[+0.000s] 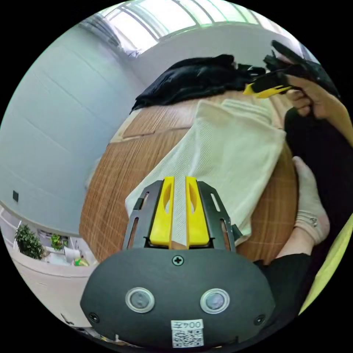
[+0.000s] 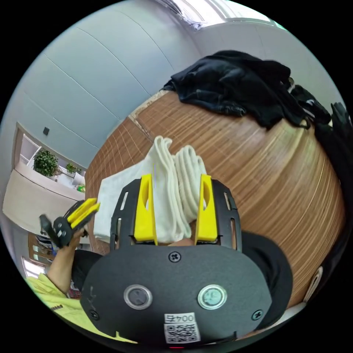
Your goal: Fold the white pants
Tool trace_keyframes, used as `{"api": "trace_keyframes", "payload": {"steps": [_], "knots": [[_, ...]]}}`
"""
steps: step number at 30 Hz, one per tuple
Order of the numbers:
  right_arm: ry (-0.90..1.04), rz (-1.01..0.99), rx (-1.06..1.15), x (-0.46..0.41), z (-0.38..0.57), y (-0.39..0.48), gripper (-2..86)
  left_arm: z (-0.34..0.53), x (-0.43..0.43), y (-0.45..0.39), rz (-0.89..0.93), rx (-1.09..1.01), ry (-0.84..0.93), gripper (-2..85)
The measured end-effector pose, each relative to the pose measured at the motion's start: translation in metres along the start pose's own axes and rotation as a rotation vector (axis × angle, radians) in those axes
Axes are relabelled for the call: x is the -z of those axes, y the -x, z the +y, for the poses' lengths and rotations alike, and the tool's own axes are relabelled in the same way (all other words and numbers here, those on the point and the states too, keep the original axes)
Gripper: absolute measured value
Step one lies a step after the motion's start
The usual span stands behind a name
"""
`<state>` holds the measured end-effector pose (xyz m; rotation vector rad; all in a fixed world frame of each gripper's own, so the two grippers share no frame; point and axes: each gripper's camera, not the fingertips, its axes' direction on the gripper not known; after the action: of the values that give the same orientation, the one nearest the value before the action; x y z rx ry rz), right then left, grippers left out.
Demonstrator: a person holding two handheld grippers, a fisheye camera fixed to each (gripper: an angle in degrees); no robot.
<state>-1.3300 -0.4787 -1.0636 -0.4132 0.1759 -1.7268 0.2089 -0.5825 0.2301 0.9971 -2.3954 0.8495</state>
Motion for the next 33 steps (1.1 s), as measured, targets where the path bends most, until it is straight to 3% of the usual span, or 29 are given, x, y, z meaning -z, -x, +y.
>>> {"api": "trace_keyframes", "payload": {"steps": [5,13,22,30,33], "knots": [[0.113,0.015,-0.125,-0.025,0.032,0.036,19.2,0.052,-0.09,0.051,0.005,0.078,0.212,1.2],[0.264,-0.067,-0.268,-0.067,0.056,0.052,18.5,0.072,-0.107,0.056,-0.018,0.095,0.166,0.9],[0.224,0.014,-0.391,-0.118,0.028,0.051,14.0,0.083,-0.106,0.1,0.118,0.24,0.233,0.8],[0.158,0.164,-0.247,-0.143,-0.005,0.095,11.5,0.087,-0.08,0.072,0.06,0.019,0.425,0.8],[0.152,0.216,-0.092,-0.159,-0.028,0.118,11.1,0.1,-0.06,0.072,0.141,0.028,0.444,0.7]]}}
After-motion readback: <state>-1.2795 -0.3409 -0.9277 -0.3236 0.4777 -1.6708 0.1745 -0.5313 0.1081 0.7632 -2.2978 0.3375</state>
